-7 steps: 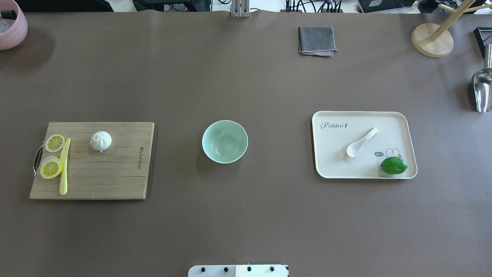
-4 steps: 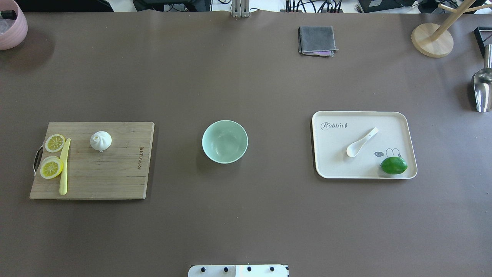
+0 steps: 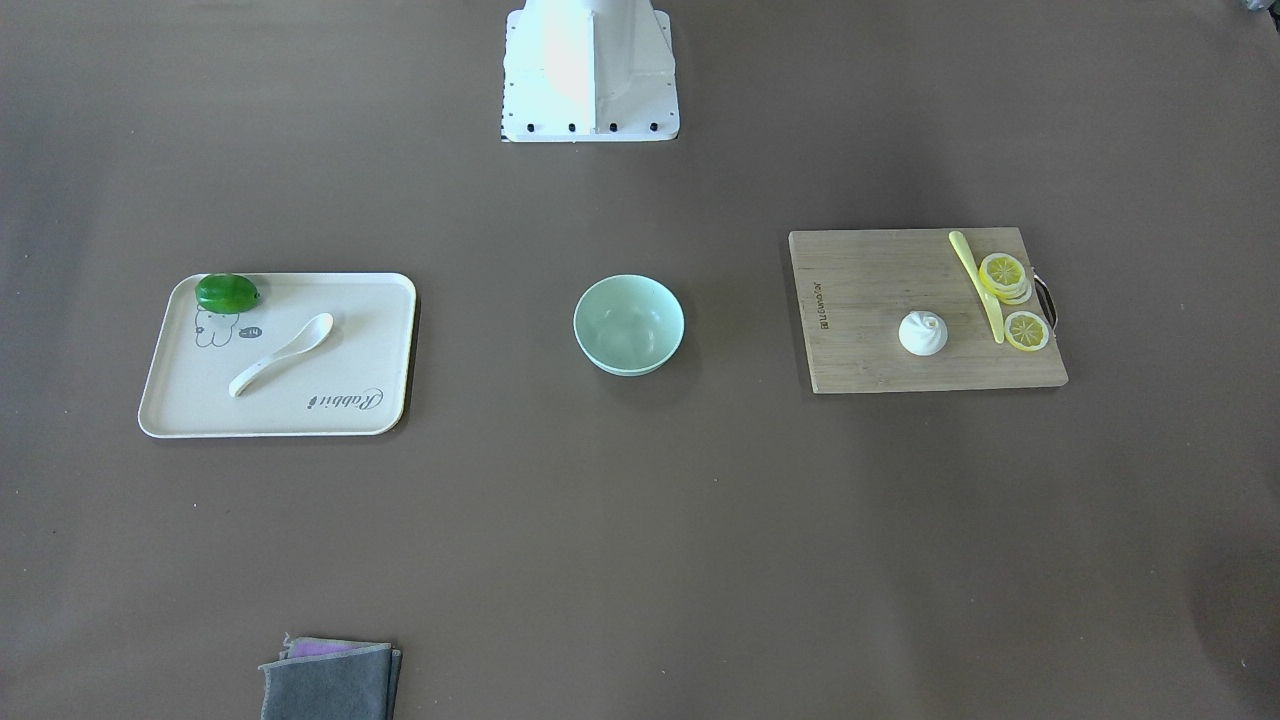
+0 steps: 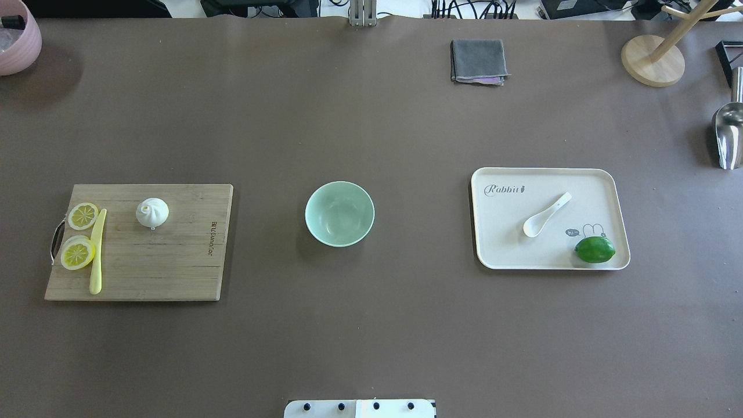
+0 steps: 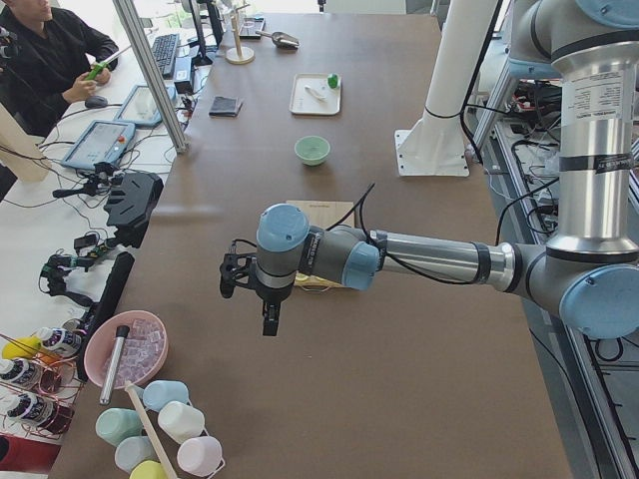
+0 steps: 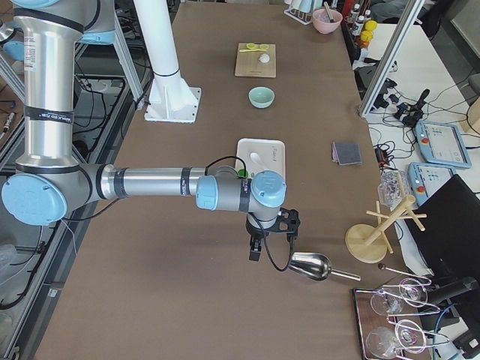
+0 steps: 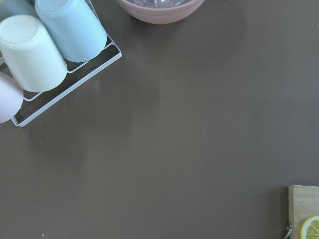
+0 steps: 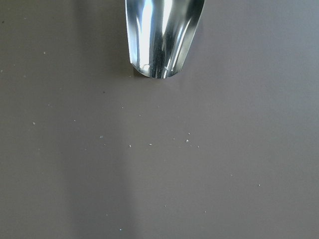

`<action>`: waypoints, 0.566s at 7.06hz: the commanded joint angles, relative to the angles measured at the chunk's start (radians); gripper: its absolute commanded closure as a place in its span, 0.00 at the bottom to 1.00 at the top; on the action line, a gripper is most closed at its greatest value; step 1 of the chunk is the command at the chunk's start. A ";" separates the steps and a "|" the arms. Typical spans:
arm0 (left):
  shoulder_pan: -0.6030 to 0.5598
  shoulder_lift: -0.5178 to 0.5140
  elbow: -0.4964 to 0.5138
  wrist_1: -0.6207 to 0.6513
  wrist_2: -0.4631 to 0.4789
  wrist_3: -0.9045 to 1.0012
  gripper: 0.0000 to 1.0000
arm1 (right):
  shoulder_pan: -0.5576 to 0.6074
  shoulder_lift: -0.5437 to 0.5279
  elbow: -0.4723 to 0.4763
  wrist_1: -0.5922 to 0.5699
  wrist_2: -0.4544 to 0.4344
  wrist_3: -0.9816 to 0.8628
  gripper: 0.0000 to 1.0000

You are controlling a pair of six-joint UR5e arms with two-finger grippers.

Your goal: Put spoon and bun in bowl

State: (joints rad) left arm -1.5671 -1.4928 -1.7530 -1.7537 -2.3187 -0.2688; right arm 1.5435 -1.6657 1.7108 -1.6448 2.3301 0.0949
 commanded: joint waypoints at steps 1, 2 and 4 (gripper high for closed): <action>0.010 -0.006 -0.020 0.000 -0.004 -0.003 0.02 | 0.000 -0.009 0.006 0.000 0.017 0.000 0.00; 0.027 -0.006 -0.055 -0.001 -0.007 -0.003 0.02 | 0.000 -0.012 0.013 0.011 0.043 0.003 0.00; 0.048 -0.026 -0.108 -0.009 -0.036 0.000 0.02 | -0.002 0.018 0.076 0.020 0.068 0.006 0.00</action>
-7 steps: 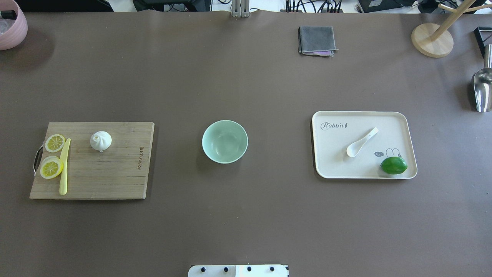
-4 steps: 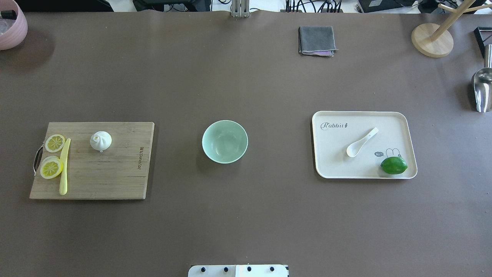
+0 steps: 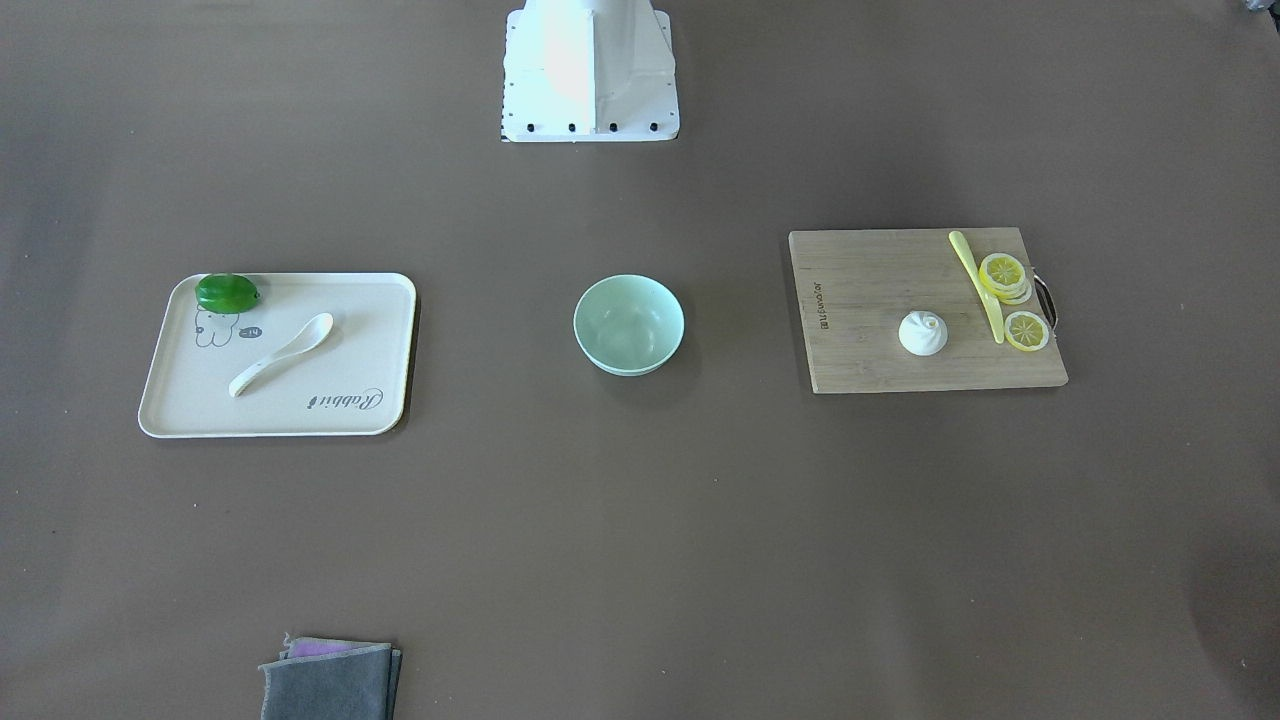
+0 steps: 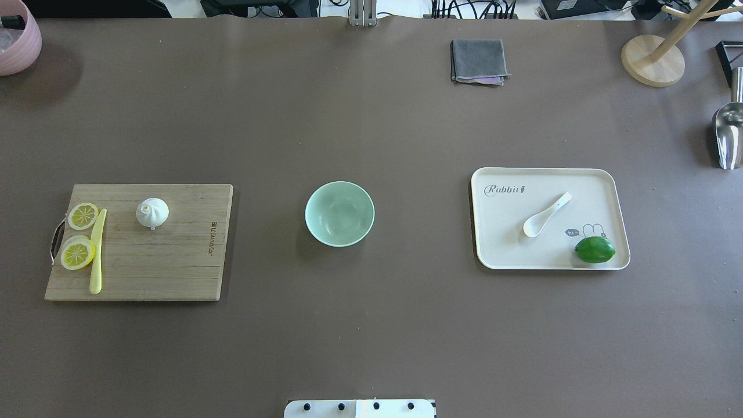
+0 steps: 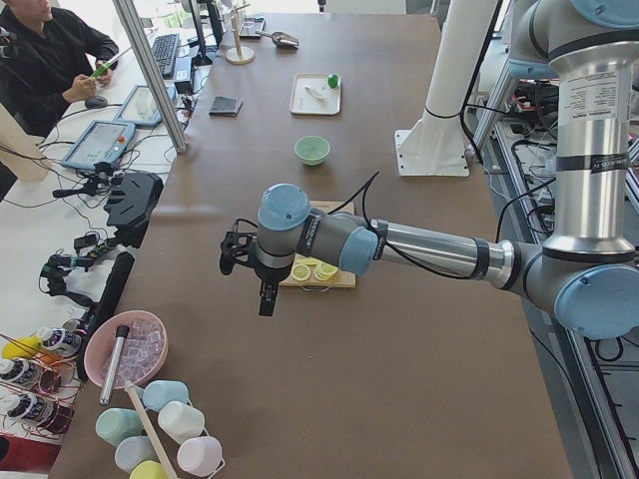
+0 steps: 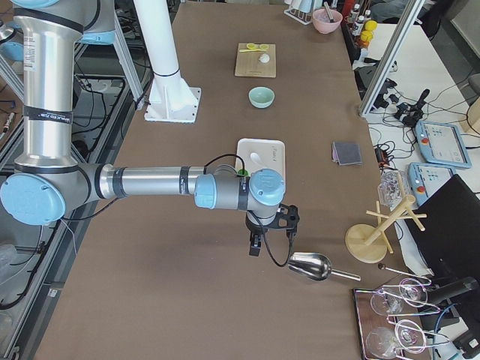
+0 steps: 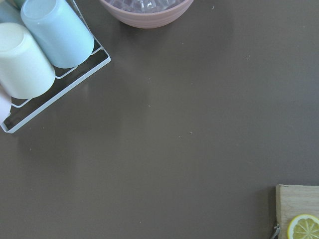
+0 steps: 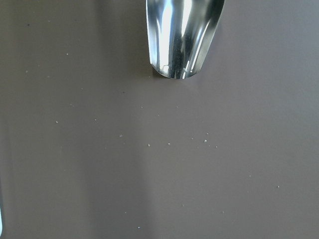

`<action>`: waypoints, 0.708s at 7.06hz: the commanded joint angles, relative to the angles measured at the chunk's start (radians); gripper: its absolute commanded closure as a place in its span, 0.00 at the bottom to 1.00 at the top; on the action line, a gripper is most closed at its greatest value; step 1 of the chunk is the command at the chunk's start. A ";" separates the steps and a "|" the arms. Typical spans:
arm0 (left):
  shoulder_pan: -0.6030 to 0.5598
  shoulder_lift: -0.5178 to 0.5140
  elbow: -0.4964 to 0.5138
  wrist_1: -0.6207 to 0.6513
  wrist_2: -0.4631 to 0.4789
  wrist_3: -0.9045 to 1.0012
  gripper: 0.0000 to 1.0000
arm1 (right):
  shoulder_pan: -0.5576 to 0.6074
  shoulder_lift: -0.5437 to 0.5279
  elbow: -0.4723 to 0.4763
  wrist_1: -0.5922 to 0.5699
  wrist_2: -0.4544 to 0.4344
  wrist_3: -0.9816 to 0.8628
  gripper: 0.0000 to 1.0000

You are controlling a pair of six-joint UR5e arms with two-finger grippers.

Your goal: Put spoon and bun in bowl

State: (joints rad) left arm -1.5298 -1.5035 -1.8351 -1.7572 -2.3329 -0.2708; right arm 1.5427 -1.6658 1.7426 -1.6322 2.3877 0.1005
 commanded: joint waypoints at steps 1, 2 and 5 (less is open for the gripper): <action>0.035 -0.061 -0.020 -0.034 -0.049 0.004 0.02 | -0.028 0.056 0.049 0.008 0.005 0.017 0.00; 0.107 -0.076 -0.007 -0.153 -0.043 0.001 0.02 | -0.121 0.079 0.063 0.009 -0.004 0.197 0.00; 0.184 -0.185 0.106 -0.246 -0.046 -0.347 0.02 | -0.320 0.213 0.083 0.046 -0.024 0.488 0.00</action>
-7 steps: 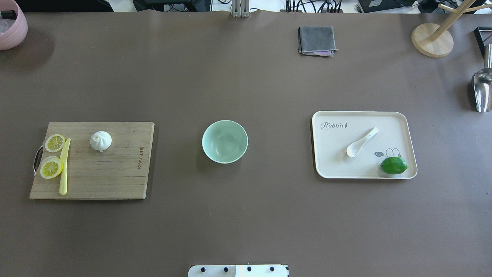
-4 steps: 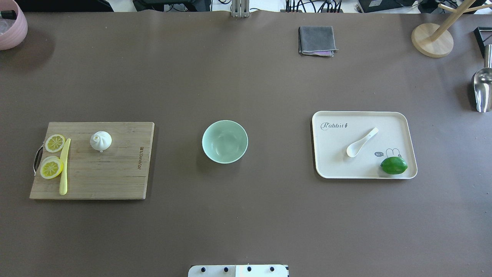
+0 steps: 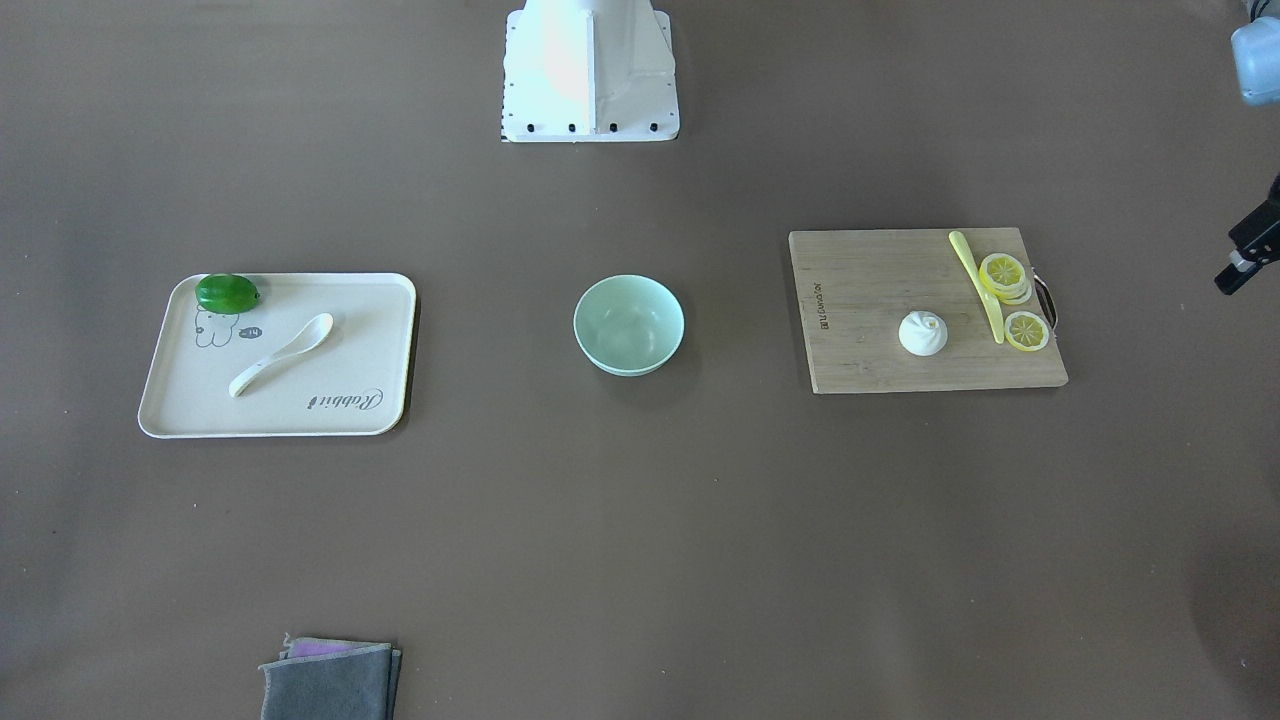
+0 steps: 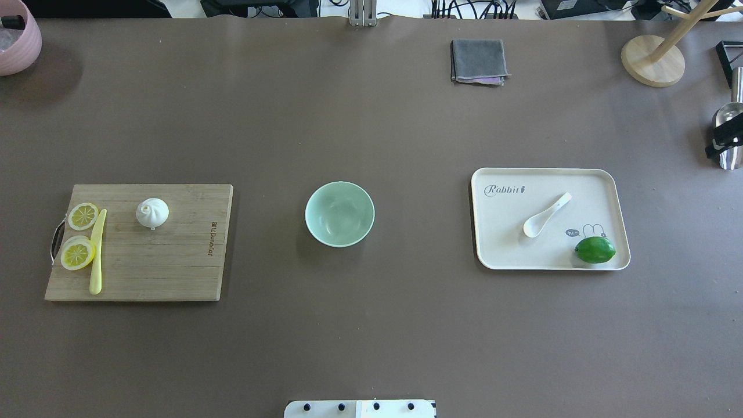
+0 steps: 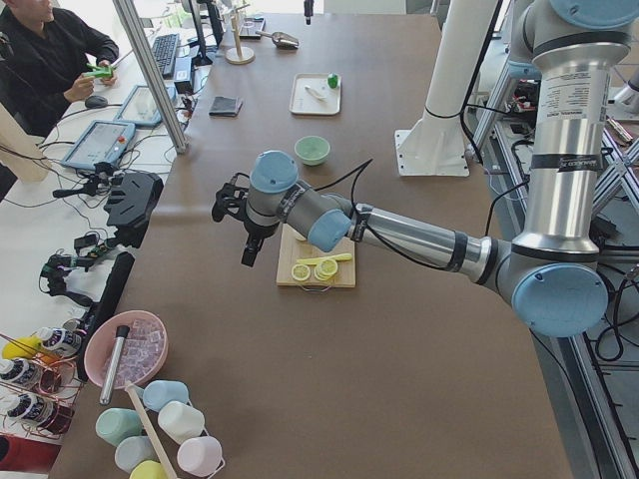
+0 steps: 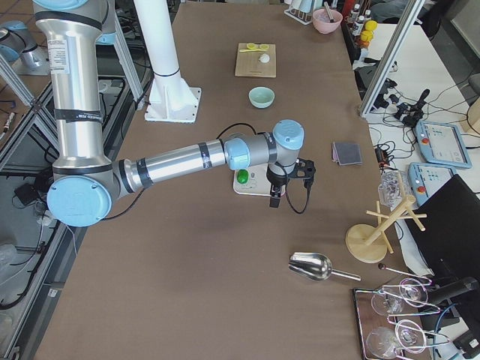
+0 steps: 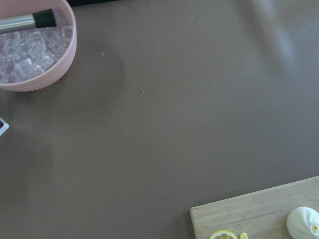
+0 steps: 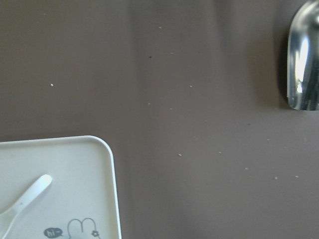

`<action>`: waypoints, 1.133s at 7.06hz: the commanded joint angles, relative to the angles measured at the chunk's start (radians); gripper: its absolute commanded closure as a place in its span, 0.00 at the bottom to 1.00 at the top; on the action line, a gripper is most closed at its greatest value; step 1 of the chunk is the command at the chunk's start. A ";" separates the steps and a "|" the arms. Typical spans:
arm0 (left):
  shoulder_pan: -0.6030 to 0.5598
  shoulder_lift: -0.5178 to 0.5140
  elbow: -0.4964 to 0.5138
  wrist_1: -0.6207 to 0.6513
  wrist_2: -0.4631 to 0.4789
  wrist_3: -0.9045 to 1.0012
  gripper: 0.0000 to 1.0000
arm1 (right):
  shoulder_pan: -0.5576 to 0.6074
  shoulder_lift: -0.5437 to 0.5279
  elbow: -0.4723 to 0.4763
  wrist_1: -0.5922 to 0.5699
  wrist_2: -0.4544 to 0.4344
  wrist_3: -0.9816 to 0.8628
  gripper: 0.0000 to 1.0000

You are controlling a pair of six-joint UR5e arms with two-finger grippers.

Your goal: Put spoon and bun in bowl

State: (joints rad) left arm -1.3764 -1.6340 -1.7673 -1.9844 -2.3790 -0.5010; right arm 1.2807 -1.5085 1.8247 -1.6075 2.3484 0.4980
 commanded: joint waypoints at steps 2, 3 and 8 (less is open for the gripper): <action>0.062 -0.044 0.045 -0.017 0.014 -0.132 0.02 | -0.179 0.115 -0.005 0.038 -0.058 0.242 0.00; 0.062 -0.043 0.035 -0.019 0.087 -0.193 0.02 | -0.226 0.116 -0.010 0.107 -0.075 0.383 0.00; 0.060 -0.040 0.029 -0.020 0.101 -0.206 0.02 | -0.460 0.160 -0.116 0.293 -0.304 0.835 0.02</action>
State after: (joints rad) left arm -1.3159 -1.6744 -1.7361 -2.0044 -2.2786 -0.7079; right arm 0.8458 -1.3609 1.7241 -1.3177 2.0714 1.2704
